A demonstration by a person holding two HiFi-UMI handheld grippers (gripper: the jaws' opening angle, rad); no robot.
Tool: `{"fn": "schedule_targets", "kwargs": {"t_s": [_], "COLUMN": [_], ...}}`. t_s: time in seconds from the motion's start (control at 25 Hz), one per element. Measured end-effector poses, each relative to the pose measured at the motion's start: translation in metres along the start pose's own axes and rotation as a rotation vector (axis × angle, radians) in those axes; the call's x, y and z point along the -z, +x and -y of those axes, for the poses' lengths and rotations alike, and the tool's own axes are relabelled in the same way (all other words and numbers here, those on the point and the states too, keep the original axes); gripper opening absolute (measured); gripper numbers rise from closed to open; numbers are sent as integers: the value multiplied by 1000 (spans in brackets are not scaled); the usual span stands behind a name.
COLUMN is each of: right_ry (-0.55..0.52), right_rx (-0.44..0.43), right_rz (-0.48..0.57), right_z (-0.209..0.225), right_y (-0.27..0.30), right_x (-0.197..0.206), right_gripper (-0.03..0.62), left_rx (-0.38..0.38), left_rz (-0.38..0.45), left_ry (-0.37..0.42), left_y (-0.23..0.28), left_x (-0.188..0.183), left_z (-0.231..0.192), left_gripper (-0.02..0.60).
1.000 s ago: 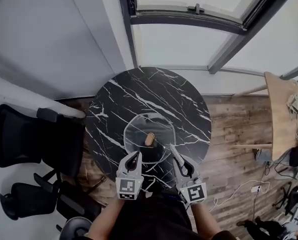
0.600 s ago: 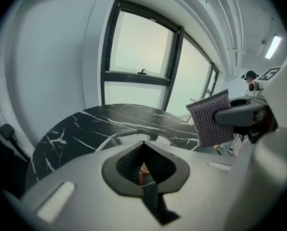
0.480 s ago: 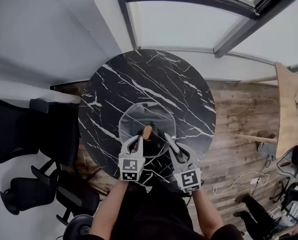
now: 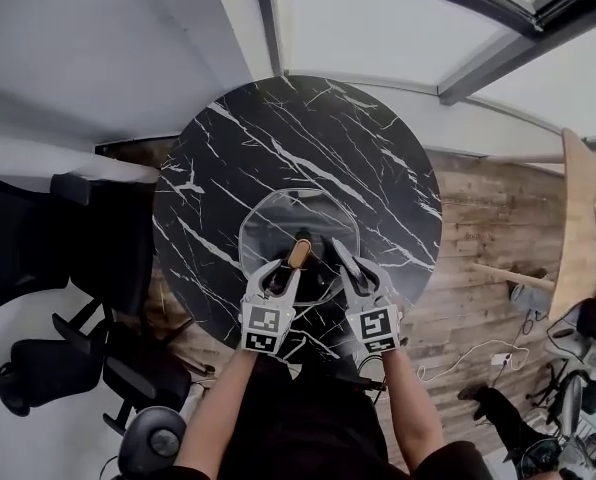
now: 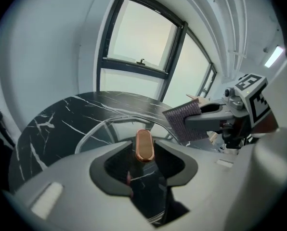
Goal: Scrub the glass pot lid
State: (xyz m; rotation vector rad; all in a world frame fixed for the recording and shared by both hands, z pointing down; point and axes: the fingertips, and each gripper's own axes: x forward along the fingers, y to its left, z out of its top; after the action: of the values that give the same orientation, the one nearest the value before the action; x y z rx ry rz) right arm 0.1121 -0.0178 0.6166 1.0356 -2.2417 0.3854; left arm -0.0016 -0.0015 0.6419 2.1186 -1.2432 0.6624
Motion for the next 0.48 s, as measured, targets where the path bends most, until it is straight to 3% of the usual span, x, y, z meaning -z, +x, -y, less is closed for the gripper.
{"fn": "schedule_targets", "kwargs": {"t_s": [0.04, 0.16, 0.32, 0.48], "right_ry": [5, 24, 39, 29], "right_rx": [2, 6, 9, 19], "right_rz": [-1, 5, 0, -5], "right_z": [2, 4, 3, 6], "right_y": [2, 6, 7, 12], "right_x": [-1, -5, -2, -1], "right_gripper": [80, 80, 80, 80], "left_rx": [12, 14, 28, 37], "left_rz": [-14, -58, -98, -101], "left_ry": [13, 76, 110, 74], "left_y": [4, 16, 31, 35], "left_x": [3, 13, 18, 19], "left_z": [2, 5, 9, 8], "left_gripper": [161, 193, 201, 162]}}
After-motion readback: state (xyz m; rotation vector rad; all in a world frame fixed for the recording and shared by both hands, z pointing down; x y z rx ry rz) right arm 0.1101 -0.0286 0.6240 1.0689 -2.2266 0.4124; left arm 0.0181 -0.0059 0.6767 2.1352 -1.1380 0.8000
